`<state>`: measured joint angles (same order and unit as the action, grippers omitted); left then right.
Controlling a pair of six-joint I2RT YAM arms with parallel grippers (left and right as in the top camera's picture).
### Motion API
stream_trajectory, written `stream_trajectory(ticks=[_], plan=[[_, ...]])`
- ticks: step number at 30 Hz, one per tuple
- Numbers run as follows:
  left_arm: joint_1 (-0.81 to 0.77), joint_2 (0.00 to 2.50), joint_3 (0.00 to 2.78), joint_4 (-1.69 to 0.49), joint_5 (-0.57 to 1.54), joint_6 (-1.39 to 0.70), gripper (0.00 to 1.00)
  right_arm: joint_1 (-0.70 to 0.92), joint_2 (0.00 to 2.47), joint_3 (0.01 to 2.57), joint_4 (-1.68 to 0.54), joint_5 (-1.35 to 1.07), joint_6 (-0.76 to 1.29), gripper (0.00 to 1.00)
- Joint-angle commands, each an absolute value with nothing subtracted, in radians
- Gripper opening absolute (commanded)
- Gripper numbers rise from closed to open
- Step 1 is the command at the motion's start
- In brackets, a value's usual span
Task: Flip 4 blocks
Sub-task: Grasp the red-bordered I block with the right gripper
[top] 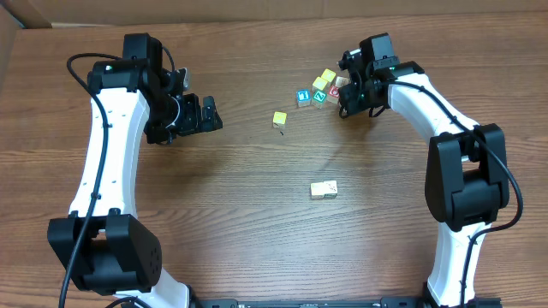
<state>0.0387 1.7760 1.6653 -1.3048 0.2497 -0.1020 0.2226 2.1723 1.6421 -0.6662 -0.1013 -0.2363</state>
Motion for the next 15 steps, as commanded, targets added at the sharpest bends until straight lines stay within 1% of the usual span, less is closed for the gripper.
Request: stream_trajectory(ticks=[1, 10, 11, 13, 15], plan=[[0.032, 1.779, 1.684, -1.304, 0.244, -0.112, 1.00, 0.222, 2.174, 1.635, -0.646, -0.113, -0.237, 0.50], [0.032, 1.779, 1.684, -1.304, 0.244, -0.112, 1.00, 0.222, 2.219, 1.635, -0.644, -0.113, -0.237, 0.49], [0.032, 1.779, 1.684, -1.304, 0.244, -0.112, 1.00, 0.222, 2.224, 1.635, -0.643, -0.113, -0.237, 0.47], [0.032, 1.779, 1.684, -1.304, 0.244, -0.112, 1.00, 0.222, 2.225, 1.635, -0.636, -0.113, -0.237, 0.41], [0.032, 1.779, 1.684, -1.304, 0.244, -0.112, 1.00, 0.222, 2.221, 1.639, -0.636, -0.113, -0.236, 0.39]])
